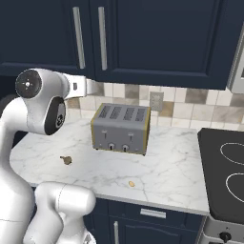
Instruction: Pick the pan from the cabinet and place it on the stove. Then turn on the stove burner for the pan.
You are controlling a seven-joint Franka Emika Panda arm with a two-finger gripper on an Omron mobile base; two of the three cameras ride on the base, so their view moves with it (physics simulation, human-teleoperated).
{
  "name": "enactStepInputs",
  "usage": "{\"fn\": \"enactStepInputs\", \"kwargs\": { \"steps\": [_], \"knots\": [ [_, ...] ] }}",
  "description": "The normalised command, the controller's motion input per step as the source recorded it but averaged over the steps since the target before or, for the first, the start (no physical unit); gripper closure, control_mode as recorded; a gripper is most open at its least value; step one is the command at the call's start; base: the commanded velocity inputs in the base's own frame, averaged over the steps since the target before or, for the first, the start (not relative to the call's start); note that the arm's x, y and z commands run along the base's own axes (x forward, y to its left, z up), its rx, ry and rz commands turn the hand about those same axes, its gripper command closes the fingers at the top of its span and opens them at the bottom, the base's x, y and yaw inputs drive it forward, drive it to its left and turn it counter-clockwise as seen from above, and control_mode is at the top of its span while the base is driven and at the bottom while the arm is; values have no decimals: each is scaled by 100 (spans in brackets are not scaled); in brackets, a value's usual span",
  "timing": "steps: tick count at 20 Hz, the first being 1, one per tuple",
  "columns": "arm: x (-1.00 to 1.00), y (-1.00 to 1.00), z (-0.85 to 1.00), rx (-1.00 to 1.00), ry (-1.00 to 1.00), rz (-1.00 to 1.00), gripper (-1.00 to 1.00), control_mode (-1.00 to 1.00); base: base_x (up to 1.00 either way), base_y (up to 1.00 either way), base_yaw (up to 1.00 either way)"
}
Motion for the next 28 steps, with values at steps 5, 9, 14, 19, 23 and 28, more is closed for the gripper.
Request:
{"fn": "enactStepInputs", "kwargs": {
  "steps": [5, 9, 14, 19, 23, 28],
  "knots": [
    [0, -30, 63, 1, -22, 0, -100, -100, 0, 0, 0],
    [0, -24, 38, 5, -21, 0, -100, -100, 0, 0, 0],
    [0, -14, 23, 6, -15, 0, -100, -100, 0, 0, 0],
    [16, -4, 6, 0, -11, 0, -100, -100, 0, 0, 0],
    [42, -1, 0, 0, -9, 0, -100, -100, 0, 0, 0],
    [44, -11, 0, 0, -9, 2, -100, -100, 0, 0, 0]
  ]
}}
